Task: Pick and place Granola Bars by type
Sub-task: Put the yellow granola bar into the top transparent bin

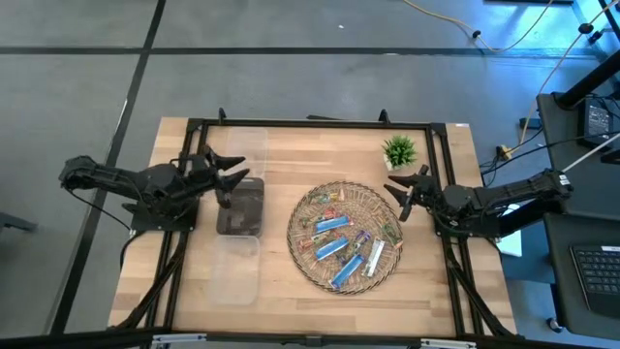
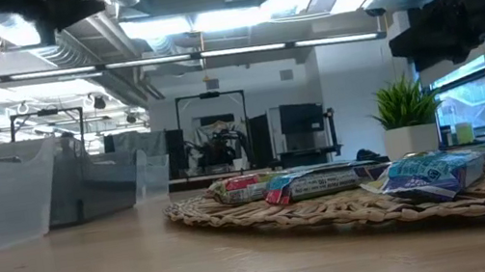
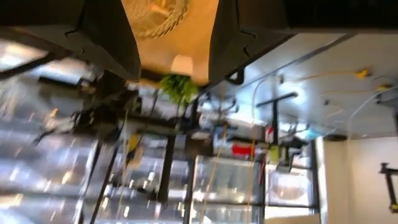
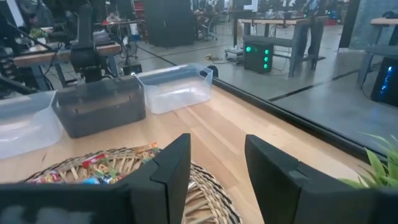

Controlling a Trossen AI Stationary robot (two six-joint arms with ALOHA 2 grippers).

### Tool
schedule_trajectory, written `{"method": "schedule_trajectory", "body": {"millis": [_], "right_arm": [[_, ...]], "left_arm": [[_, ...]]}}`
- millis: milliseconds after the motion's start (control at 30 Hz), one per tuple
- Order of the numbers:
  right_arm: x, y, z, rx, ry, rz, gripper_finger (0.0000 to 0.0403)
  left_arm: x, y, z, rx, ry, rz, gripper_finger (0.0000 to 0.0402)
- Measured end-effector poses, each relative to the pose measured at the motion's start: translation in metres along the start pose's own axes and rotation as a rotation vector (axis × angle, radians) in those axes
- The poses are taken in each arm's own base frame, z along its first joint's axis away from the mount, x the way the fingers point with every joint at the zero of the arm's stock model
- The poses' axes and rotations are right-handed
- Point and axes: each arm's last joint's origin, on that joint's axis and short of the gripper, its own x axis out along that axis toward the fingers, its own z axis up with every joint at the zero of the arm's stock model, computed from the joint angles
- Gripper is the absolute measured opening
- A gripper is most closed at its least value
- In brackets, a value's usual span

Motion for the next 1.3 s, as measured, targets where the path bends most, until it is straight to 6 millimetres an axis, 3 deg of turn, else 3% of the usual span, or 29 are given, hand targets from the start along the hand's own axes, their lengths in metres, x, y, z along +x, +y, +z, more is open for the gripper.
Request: {"method": "schedule_trajectory", "body": {"millis": [233, 400, 633, 800, 1133, 1300], "right_arm": [[0.0, 0.0, 0.003, 0.025, -0.022, 0.004, 0.0155], [0.0, 0.0, 0.003, 0.028, -0.025, 0.004, 0.0155], [0.0, 0.0, 0.003, 0.017, -0.022, 0.004, 0.0155], [0.0, 0.0, 0.002, 0.009, -0.013, 0.002, 0.0155], [0.0, 0.0, 0.0, -0.008, 0.003, 0.0, 0.0155], [0.0, 0.0, 0.0, -0.009, 0.004, 0.0, 0.0155]], "left_arm": [[0.059, -0.016, 0.035, 0.105, 0.247, 0.057, 0.0182], [0.119, -0.018, 0.036, 0.117, 0.406, -0.027, 0.0182], [0.197, -0.023, -0.007, 0.198, 0.536, -0.232, 0.0182], [0.229, -0.029, -0.047, 0.26, 0.578, -0.328, 0.0182], [0.25, -0.027, -0.126, 0.205, 0.76, -0.293, 0.0182], [0.252, -0.027, -0.152, 0.202, 0.829, -0.287, 0.0182]]}}
